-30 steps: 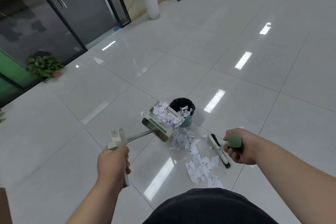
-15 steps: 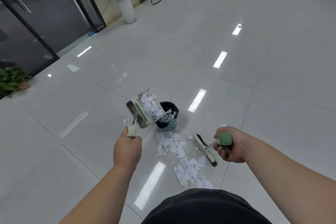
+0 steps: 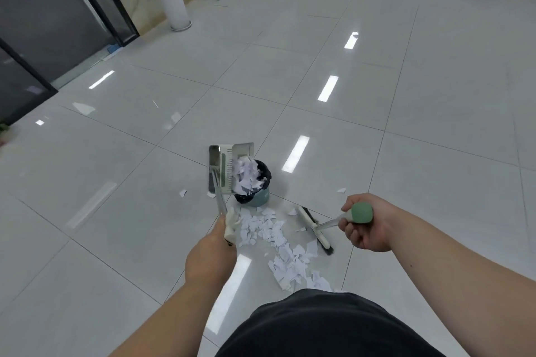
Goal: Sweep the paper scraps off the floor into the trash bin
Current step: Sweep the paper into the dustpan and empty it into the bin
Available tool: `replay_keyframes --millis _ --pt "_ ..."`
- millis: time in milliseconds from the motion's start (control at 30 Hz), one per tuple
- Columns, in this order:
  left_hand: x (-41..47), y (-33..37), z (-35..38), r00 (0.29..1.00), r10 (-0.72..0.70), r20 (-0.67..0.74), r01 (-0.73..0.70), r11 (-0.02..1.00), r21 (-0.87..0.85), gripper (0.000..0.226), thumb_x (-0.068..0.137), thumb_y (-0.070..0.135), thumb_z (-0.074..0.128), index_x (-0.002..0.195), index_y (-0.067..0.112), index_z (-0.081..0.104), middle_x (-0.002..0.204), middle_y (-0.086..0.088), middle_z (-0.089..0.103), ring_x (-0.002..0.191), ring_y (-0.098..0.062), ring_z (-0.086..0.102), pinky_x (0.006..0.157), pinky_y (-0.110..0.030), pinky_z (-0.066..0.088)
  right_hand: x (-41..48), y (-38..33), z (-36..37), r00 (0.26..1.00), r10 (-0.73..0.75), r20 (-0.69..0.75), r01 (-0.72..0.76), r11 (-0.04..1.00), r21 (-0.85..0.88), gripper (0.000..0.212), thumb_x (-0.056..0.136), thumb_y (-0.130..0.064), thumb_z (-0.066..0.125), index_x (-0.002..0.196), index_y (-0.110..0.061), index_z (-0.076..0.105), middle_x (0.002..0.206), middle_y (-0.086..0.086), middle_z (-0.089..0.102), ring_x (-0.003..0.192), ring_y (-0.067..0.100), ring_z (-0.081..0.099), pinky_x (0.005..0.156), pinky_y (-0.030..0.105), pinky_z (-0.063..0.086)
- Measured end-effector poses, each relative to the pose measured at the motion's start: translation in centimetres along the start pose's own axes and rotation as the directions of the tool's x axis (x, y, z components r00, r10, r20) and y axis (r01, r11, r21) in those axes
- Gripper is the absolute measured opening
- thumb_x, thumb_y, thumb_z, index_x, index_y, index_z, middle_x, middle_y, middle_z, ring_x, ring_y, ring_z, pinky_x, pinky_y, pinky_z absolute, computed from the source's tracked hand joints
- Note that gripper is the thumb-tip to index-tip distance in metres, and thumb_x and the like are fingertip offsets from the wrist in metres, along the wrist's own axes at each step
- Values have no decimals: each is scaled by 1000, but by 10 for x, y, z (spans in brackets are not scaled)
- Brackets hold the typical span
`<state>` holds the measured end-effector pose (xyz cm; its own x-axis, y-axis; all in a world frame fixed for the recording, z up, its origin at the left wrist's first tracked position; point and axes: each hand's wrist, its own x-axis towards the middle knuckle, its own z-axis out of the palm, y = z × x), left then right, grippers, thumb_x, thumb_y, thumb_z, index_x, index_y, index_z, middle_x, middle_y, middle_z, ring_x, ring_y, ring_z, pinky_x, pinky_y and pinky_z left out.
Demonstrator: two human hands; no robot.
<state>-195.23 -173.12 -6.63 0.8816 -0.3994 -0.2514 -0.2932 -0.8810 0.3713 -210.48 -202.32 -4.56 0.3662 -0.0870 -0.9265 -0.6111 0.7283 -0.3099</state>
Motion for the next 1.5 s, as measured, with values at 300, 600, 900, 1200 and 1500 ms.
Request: replay_keyframes --millis 300,600,900,1200,1500 --pt "-18 -3 12 963 69 261 -138 956 257 66 104 26 39 163 32 10 86 3 52 76 -22 55 63 -33 43 -1 8 1 1000 -21 -10 21 1000 3 31 64 -16 61 91 -8 50 70 8 57 43 17 48 41 20 39" --pt "-10 -15 22 862 118 493 -226 960 165 85 95 29 44 163 36 -6 97 -3 59 85 -24 58 70 -32 46 -6 13 -4 999 -33 -13 33 999 6 32 64 -15 60 93 -10 47 69 7 57 45 17 47 42 21 39" --pt "-15 -3 19 909 142 393 -277 909 311 78 98 19 42 163 33 2 79 11 43 77 -20 49 59 -32 35 -6 15 -12 1000 -22 -9 22 1000 6 40 67 -16 60 103 -10 45 70 7 57 46 17 48 43 22 39" --pt "-21 -5 2 926 158 343 -297 866 403 74 100 18 42 163 30 6 87 9 43 78 -22 46 65 -32 38 -2 16 -15 1000 -23 0 23 1000 -12 40 67 -16 61 104 -9 46 71 8 57 48 17 47 43 23 39" --pt "-25 -11 -12 964 100 245 -202 875 439 69 101 24 41 162 34 9 90 6 48 75 -24 50 49 -29 28 0 9 -7 1000 -1 10 2 999 -54 22 72 -16 59 90 -8 50 71 8 56 47 18 47 42 21 39"
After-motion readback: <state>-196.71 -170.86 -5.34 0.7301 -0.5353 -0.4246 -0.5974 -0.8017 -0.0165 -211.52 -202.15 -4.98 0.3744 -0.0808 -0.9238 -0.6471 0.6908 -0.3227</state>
